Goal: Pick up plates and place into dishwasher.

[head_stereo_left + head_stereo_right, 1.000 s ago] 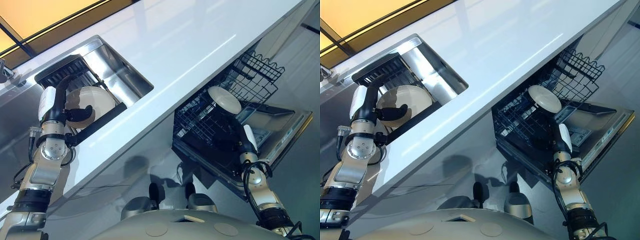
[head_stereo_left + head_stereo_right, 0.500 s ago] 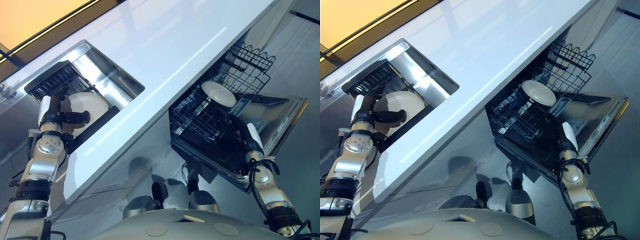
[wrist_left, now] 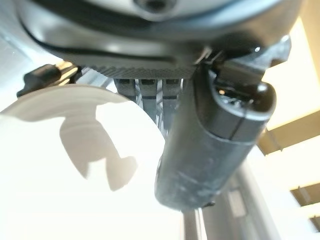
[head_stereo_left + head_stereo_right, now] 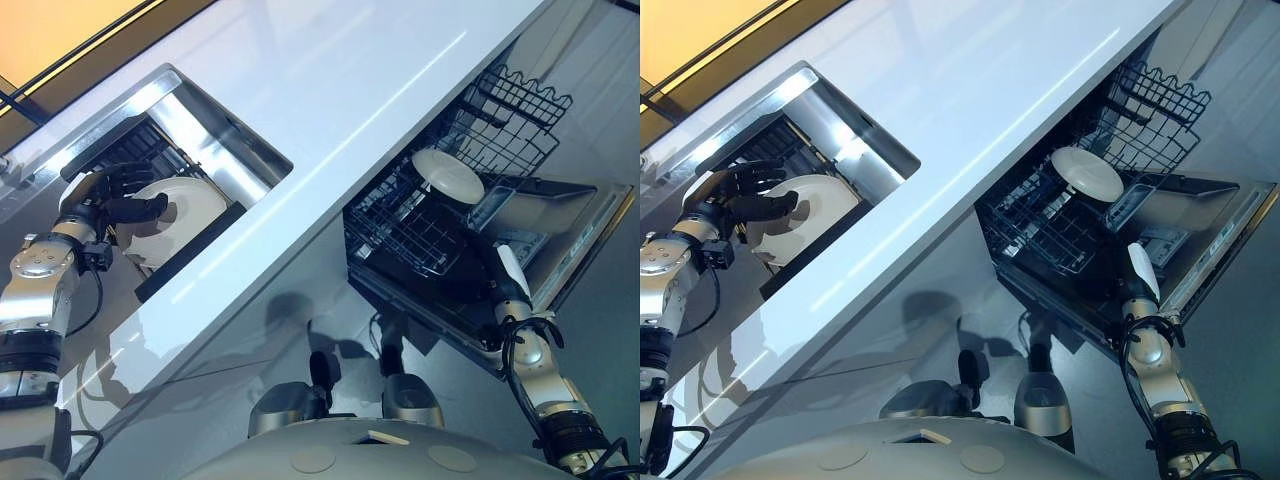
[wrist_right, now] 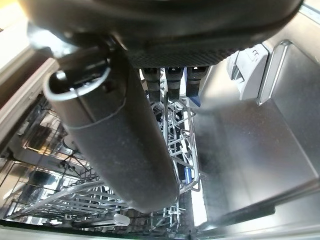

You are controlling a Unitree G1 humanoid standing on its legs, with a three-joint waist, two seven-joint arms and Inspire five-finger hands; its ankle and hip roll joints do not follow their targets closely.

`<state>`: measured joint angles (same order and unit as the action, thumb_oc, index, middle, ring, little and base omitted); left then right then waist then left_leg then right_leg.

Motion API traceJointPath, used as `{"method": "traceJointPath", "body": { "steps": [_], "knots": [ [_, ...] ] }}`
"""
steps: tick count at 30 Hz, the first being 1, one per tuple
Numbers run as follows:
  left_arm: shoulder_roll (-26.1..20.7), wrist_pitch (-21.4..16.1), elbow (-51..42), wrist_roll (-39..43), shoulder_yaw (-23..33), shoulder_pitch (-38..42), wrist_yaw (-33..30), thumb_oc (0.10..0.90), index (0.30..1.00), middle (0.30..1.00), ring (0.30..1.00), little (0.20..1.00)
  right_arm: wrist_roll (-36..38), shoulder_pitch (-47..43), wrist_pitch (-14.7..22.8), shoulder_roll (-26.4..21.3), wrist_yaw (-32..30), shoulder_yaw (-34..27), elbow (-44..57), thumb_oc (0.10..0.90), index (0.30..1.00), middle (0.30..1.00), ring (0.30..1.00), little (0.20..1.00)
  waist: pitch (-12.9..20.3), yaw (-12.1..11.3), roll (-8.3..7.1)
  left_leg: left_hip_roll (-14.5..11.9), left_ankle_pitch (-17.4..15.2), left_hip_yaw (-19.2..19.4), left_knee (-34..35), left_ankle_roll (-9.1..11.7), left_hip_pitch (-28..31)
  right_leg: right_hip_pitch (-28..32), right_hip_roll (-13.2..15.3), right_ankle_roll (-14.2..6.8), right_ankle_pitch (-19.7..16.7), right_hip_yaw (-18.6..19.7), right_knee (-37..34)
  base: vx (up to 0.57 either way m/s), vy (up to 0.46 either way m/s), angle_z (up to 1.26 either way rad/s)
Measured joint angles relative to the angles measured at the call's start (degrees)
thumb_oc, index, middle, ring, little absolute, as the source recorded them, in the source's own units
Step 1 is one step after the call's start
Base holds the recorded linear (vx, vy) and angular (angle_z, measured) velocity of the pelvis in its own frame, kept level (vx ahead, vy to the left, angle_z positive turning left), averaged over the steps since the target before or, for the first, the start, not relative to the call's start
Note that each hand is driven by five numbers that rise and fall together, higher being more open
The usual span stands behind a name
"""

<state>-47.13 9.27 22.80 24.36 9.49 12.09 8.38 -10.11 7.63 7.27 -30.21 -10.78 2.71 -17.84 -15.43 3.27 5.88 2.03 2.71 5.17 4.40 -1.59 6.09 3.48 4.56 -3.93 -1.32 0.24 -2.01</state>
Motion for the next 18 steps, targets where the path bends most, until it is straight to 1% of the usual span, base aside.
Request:
{"method": "traceJointPath", "body": {
  "steps": [1, 4, 6, 9, 13, 18],
  "knots": [
    [0.01, -0.77, -0.02, 1.21, 0.67, -0.08, -0.25, 0.100, 0.300, 0.300, 0.300, 0.200, 0.00, 0.03, -0.01, 0.07, -0.07, 0.00, 0.00, 0.800, 0.900, 0.900, 0.900, 0.900, -0.02, -0.07, -0.05, 0.00, -0.02, -0.29, 0.02, -0.01, 0.00, 0.08, 0.07, -0.01, 0.00, -0.93, -0.04, -0.05, -0.060, 0.09],
    [1.13, -3.06, -0.74, 3.04, 1.65, -0.41, -0.42, 0.100, 0.300, 0.300, 0.300, 0.200, -0.01, 0.12, -0.01, 0.28, -0.16, 0.00, -0.44, 0.800, 0.900, 0.900, 0.900, 0.900, -0.03, -0.34, -0.06, 0.20, -0.11, -1.29, 0.08, -0.12, 0.02, 0.77, 0.43, -0.06, 0.01, -2.16, -0.75, -0.05, -0.069, 0.12],
    [1.74, -4.39, -3.75, 2.72, 2.33, -0.56, -1.25, 0.100, 0.300, 0.300, 0.300, 0.200, -0.02, 0.23, -0.07, 0.66, -0.49, 0.00, -0.81, 0.800, 0.900, 0.900, 0.900, 0.900, 0.01, -0.56, -0.19, 0.31, -0.12, -1.97, 0.15, -0.12, 0.11, 1.20, 0.54, -0.08, 0.02, -2.75, -1.12, -0.05, -0.065, 0.16],
    [1.75, -5.46, -9.09, 2.56, 2.42, -1.83, -0.65, 0.100, 0.300, 0.300, 0.300, 0.200, -0.01, 0.26, -0.12, 1.16, -1.03, -0.08, -1.29, 0.800, 0.900, 0.900, 0.900, 0.900, 0.02, -0.81, -0.24, 0.35, -0.12, -3.06, 0.18, -0.12, 0.54, 2.52, 0.56, -0.07, 0.02, -3.86, -2.02, -0.06, -0.053, 0.18],
    [1.76, -5.78, -15.41, 2.57, 2.78, -2.37, 2.05, 0.100, 0.300, 0.300, 0.300, 0.200, -0.02, 0.28, -0.24, 1.98, -1.27, -0.16, -1.32, 0.800, 0.900, 0.900, 0.900, 0.900, 0.06, -1.59, -0.25, 0.24, -0.13, -3.44, 0.20, -0.07, 0.97, 3.30, 0.40, -0.05, 0.00, -4.08, -2.36, -0.06, -0.046, 0.05],
    [1.77, -5.75, -19.63, 2.53, 2.60, -3.23, 5.52, 0.100, 0.300, 0.300, 0.300, 0.200, -0.05, 0.43, -0.45, 2.33, -1.27, -0.15, -1.31, 0.800, 0.900, 0.900, 0.900, 0.900, 0.45, -1.66, -0.35, 0.24, -0.15, -3.86, 0.64, -0.02, 2.14, 4.78, 0.38, -0.05, 0.01, -4.33, -3.11, -0.05, -0.031, 0.04]
  ]
}}
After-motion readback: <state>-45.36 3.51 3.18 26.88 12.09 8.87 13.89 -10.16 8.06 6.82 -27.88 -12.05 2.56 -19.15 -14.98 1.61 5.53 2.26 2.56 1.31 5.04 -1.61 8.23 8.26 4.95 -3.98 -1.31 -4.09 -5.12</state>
